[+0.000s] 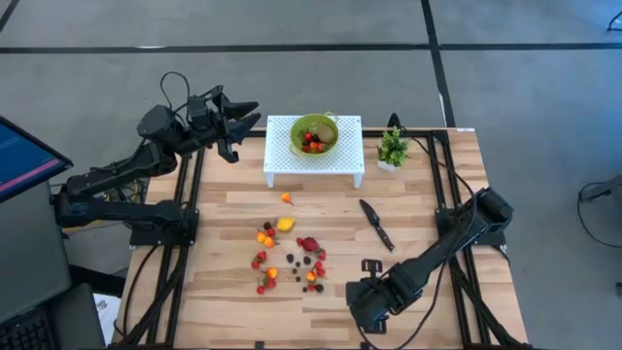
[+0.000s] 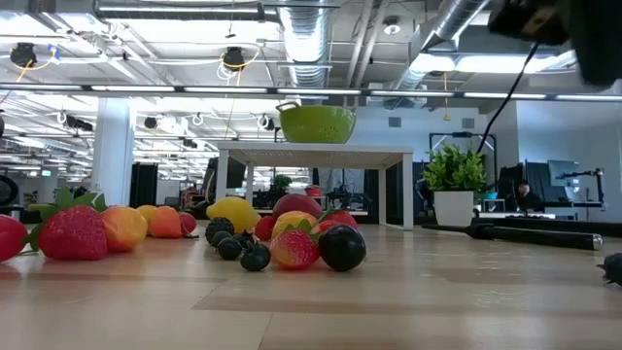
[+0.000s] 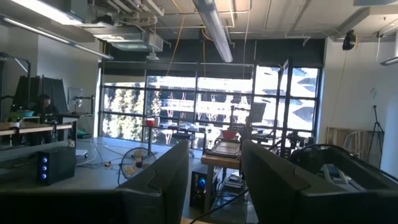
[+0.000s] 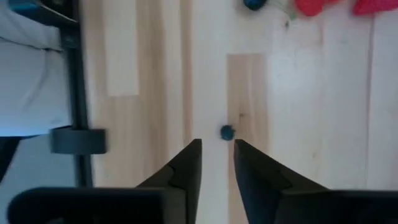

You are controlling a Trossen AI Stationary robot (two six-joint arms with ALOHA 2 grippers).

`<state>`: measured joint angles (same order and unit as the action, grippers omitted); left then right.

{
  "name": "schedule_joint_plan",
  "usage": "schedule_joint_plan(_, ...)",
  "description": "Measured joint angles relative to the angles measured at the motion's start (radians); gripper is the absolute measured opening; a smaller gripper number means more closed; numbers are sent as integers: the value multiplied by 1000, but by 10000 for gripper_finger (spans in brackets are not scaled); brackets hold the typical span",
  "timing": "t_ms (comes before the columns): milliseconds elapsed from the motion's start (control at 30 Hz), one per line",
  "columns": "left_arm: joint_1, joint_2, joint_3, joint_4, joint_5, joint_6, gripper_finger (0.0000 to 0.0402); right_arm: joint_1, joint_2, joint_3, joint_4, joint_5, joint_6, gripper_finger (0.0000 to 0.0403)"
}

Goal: Pick & Place Fruit
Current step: Put the black blueberry into the green strainer bowl

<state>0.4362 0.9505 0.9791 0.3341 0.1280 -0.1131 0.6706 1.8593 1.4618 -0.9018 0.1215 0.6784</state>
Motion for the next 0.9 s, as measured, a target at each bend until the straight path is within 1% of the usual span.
schedule_joint_plan(133,0,0,0,3,0,0,142,-21,8,-30,23,-22,0,112)
schedule_joint_plan(233,0,0,0,5,0,0,142,-40,41,-35,26,-45,-5,128)
schedule_joint_plan(400,0,0,0,5,0,0,142,-60,103,-34,42,-54,-8,149)
schedule_joint_plan(467,0,0,0,5,0,0,142,-64,125,-34,41,-83,-8,156)
schedule_joint_plan(633,0,0,0,5,0,0,142,-62,161,-35,49,-165,-9,168)
schedule_joint_plan(833,0,0,0,6,0,0,142,-60,158,-34,58,-155,-50,174)
schedule_joint_plan(900,0,0,0,6,0,0,142,-62,175,-32,61,-148,-53,173)
